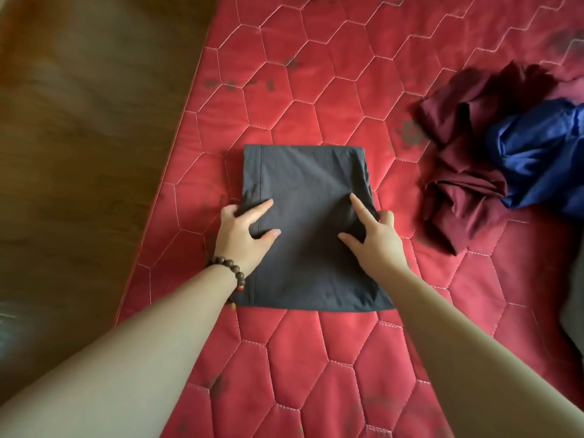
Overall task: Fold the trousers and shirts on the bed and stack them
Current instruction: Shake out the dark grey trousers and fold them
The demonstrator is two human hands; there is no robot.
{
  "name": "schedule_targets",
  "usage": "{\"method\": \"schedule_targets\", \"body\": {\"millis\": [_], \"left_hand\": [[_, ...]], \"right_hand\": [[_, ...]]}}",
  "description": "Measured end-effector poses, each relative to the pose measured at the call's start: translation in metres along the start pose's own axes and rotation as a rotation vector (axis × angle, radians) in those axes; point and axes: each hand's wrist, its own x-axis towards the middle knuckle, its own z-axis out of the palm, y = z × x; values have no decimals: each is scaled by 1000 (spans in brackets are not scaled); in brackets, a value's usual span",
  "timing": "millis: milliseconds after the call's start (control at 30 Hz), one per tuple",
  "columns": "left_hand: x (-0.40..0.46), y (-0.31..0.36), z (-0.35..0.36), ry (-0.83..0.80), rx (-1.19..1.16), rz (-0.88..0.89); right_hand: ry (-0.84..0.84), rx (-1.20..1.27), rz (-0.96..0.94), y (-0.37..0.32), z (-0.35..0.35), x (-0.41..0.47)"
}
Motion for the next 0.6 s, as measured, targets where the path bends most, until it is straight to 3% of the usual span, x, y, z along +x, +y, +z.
{"method": "schedule_targets", "body": {"millis": [133,367,600], "left_hand": [[-28,-6,-8,-169,4,-12],[-99,5,-17,-180,208,90],[-157,50,-88,-216,288,214]], "right_hand": [[-25,21,8,13,8,-29],[68,10,2,7,19,-116],[183,43,2,-24,-41,-215]]}}
